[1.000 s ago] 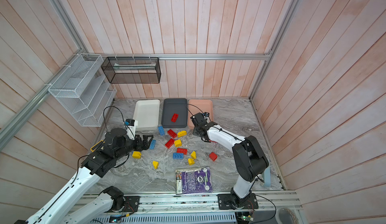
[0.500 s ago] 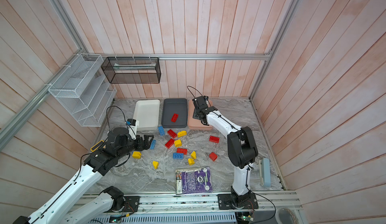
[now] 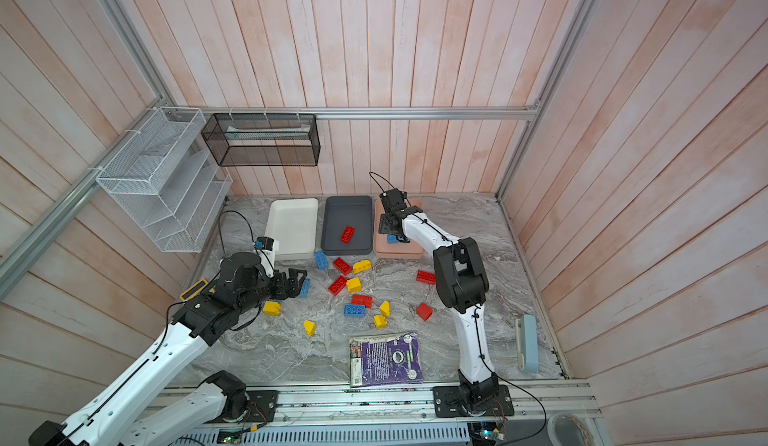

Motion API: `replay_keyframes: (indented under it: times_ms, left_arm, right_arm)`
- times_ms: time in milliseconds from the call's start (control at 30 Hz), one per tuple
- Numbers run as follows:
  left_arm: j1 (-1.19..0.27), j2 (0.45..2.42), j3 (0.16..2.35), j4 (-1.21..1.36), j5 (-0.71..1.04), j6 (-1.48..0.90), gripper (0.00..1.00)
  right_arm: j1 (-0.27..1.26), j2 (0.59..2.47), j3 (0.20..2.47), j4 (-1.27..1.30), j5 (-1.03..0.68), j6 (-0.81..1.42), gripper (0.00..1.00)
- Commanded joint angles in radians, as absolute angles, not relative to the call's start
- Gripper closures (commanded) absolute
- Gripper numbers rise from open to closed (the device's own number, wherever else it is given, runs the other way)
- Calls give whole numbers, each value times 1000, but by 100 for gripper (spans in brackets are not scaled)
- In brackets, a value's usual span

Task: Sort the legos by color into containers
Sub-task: 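Carry the blue brick into the pink tray and release it with the right gripper, then lower the left gripper over a blue brick while the right gripper returns toward the bricks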

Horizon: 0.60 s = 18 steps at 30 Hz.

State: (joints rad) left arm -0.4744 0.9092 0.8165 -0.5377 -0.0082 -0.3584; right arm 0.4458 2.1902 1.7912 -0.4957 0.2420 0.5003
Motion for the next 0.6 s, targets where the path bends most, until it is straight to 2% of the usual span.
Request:
replay_keyframes:
  times_ms: [0, 267, 433, 567]
  left_arm:
    - [-471, 918, 808, -545, -28, -339, 9]
    - [-471, 947, 814, -558, -57, -344, 10]
    - [-471, 977, 821, -564, -67, -351, 11]
    - [-471, 1024, 829, -577, -53, -356, 11]
  right_arm:
    - [441, 2189, 1835, -520, 236, 486, 13]
    - [440, 2057, 1760, -494, 223, 483, 12]
    - [442, 1853, 1581, -399, 169, 459, 12]
    - [446, 1638, 1355, -278, 109, 432, 10]
